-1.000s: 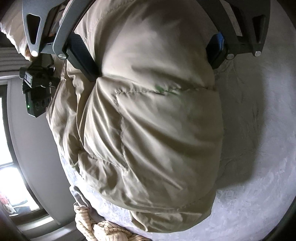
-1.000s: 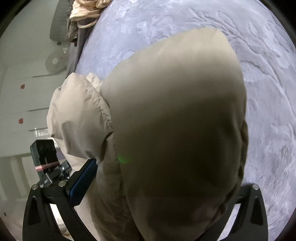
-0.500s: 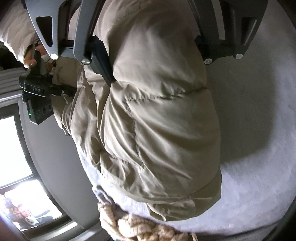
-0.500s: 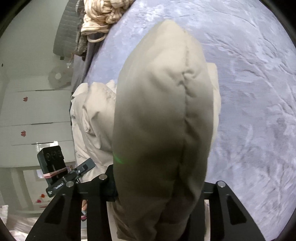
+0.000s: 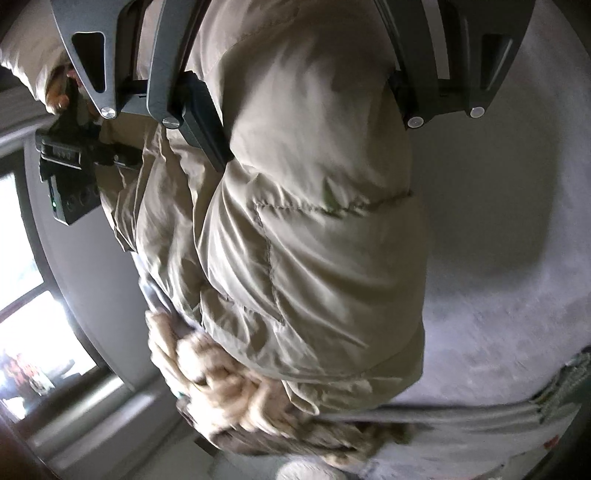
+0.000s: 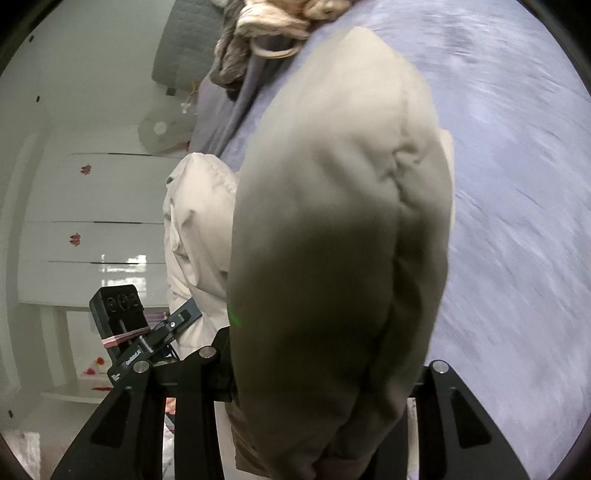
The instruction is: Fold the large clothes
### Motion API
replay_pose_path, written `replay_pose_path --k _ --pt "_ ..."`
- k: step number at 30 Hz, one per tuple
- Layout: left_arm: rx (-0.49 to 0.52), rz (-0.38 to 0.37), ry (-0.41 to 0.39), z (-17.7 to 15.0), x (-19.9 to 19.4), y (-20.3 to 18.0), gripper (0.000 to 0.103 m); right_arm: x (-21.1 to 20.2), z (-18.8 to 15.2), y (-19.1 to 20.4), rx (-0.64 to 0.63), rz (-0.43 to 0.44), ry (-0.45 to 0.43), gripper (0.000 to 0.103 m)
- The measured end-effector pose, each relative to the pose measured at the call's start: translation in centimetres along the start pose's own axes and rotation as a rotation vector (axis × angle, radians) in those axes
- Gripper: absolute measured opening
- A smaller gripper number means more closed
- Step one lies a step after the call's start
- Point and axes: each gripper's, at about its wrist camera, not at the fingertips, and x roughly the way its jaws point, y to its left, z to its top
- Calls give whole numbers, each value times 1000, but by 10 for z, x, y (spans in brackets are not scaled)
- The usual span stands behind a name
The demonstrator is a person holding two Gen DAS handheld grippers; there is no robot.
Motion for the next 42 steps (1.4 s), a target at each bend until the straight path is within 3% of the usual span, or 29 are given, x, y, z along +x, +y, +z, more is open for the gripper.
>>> replay_pose_path --k 7,13,19,21,23,24,25,26,28,31,34,40,42 --pt "8 77 -29 39 40 48 71 53 41 -1 -14 4 4 43" --pt "-4 87 -59 28 61 72 82 66 47 -26 -6 -24 -4 43" --pt "16 172 -91 22 52 62 85 41 28 -42 57 -100 -38 67" --pt "36 236 -144 22 34 56 85 24 21 -36 47 -146 -71 67" --pt "35 253 -196 24 16 55 85 1 9 -22 -1 -232 -132 67" --pt "27 255 -216 26 9 55 85 -13 7 -10 -29 -282 -176 66" --pt "19 261 -235 30 4 57 85 -27 4 0 -62 -316 -226 51" --pt "15 267 -248 33 2 57 85 -40 1 10 -93 -336 -271 27" --pt "15 282 -257 41 2 58 85 -54 -2 33 -142 -348 -314 16" --pt "16 301 -249 50 15 56 85 -40 1 69 -244 -326 -320 15" --pt "30 303 -233 56 35 45 85 2 10 101 -328 -334 -298 15" --pt "71 372 -209 54 70 31 85 58 35 81 -276 -470 -303 15" --pt "68 366 -203 54 78 30 85 66 39 57 -221 -492 -288 8"
